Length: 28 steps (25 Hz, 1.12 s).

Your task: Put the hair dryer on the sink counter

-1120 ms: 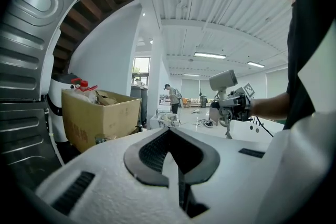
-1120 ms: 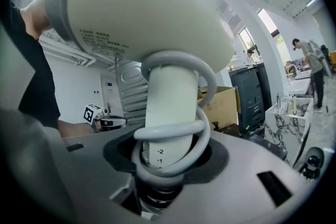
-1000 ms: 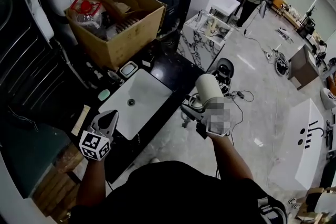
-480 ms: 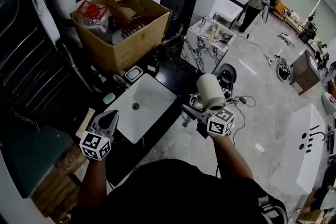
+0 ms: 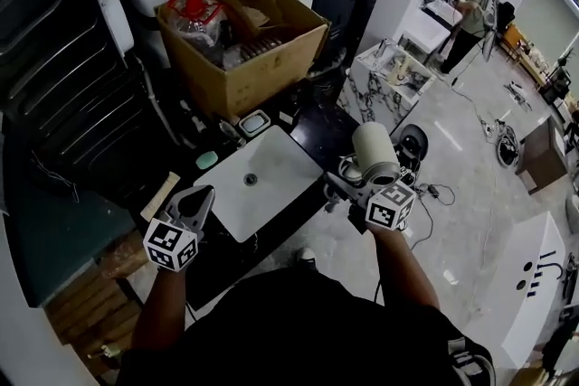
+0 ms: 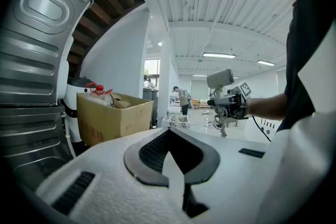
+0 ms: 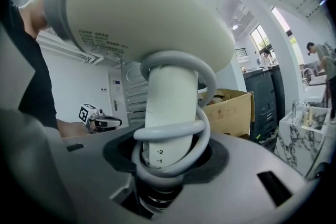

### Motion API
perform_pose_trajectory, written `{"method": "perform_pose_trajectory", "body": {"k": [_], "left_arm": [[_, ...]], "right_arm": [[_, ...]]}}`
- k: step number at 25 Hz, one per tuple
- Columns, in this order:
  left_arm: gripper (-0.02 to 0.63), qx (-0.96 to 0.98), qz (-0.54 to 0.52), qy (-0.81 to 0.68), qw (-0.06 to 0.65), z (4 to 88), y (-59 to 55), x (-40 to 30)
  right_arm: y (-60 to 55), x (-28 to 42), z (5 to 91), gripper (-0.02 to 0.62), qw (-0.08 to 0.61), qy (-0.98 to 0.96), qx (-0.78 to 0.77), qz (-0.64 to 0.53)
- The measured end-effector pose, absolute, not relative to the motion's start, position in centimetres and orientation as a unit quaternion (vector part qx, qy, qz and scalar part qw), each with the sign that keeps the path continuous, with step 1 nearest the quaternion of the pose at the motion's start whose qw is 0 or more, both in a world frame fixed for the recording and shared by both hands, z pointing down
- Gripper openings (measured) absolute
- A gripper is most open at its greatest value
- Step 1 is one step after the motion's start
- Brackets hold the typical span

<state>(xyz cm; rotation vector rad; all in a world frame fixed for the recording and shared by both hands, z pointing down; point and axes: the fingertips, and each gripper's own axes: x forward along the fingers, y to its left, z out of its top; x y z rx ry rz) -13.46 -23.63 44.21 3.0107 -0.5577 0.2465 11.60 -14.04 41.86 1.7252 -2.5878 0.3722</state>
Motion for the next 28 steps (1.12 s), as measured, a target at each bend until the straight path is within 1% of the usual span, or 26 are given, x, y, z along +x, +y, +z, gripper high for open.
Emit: {"method": "perform_pose_trajectory", "body": {"k": [6, 13, 25, 28], "left_arm": [[0.014, 0.970, 0.081, -0.227, 0.037, 43.9, -24.4, -14.0], [0.014, 0.958, 0.085, -0.271, 0.043, 43.8, -25.1, -12.8], [0.014, 0.947, 0.089, -0.304, 0.054, 44.1, -25.7, -9.4], [0.014, 0.943, 0.091, -0.315, 0.058, 44.2, -25.8, -9.4]], "right_arm": [[-16.6, 12.8, 41.9, 0.193, 0.003, -0.840, 0.530, 0.116], [-19.7, 15.6, 42.3, 0.193, 0.003, -0.856, 0.501, 0.130], [-22.8, 20.7, 43.8, 0.193, 0.040, -0.860, 0.488, 0.146], [-23.5, 21.3, 44.0, 0.193, 0.040, -0.862, 0.482, 0.151]]}}
